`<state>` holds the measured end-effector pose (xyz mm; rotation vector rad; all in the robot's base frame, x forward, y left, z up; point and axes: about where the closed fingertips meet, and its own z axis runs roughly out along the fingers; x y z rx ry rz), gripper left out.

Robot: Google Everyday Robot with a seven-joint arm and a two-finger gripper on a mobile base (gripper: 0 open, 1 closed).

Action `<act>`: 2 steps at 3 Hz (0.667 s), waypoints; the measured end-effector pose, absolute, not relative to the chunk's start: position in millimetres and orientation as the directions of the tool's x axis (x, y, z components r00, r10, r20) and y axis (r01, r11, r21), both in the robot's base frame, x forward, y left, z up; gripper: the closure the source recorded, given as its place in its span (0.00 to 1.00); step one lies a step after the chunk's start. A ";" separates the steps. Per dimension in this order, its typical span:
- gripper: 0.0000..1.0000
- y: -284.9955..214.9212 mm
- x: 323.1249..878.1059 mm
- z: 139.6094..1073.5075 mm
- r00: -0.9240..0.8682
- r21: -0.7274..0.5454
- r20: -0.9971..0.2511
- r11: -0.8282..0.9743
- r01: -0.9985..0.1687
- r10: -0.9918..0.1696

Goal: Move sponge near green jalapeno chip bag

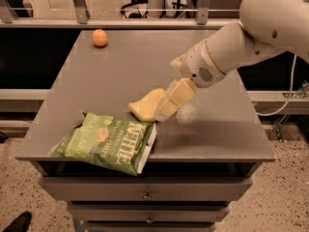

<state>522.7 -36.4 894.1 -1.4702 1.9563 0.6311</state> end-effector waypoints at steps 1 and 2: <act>0.00 -73.9 535.8 899.6 -0.236 0.040 -0.739 0.308 -0.950 -0.631; 0.00 -128.5 556.5 913.5 -0.240 0.025 -0.797 0.366 -0.930 -0.555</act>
Offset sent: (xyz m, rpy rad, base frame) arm 0.0615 -0.1819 0.0446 0.2446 -0.1159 -0.2011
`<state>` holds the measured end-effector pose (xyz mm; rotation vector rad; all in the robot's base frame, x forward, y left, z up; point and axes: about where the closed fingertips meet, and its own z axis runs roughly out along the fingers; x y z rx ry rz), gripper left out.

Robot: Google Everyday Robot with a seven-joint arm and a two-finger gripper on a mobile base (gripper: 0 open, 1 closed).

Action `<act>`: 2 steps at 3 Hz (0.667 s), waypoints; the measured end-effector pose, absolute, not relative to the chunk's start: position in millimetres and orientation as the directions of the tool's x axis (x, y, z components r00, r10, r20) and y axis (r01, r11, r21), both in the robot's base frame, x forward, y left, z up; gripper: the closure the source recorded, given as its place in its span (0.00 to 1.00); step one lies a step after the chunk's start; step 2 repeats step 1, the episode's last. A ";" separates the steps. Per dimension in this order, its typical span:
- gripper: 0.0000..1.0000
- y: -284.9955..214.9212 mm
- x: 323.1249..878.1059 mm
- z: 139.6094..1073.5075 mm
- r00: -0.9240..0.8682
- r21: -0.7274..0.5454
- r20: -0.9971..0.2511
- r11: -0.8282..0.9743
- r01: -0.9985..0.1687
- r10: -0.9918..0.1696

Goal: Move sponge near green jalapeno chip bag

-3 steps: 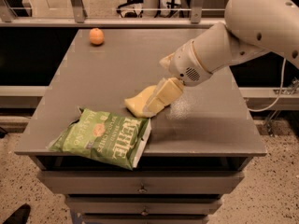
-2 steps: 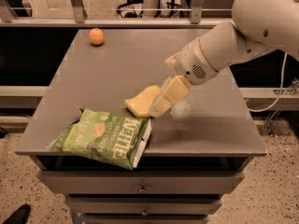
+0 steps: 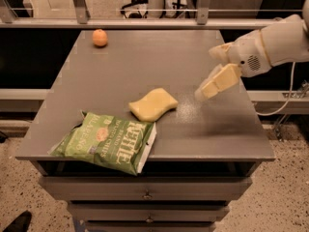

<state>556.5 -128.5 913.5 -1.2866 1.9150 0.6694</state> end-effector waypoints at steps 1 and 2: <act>0.00 -129.6 560.6 920.4 -0.229 0.014 -0.805 0.369 -0.930 -0.547; 0.00 -129.6 560.6 920.4 -0.229 0.014 -0.805 0.369 -0.930 -0.547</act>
Offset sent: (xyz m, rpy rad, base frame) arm 0.0000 0.0000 0.0000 0.0000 0.0000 0.0000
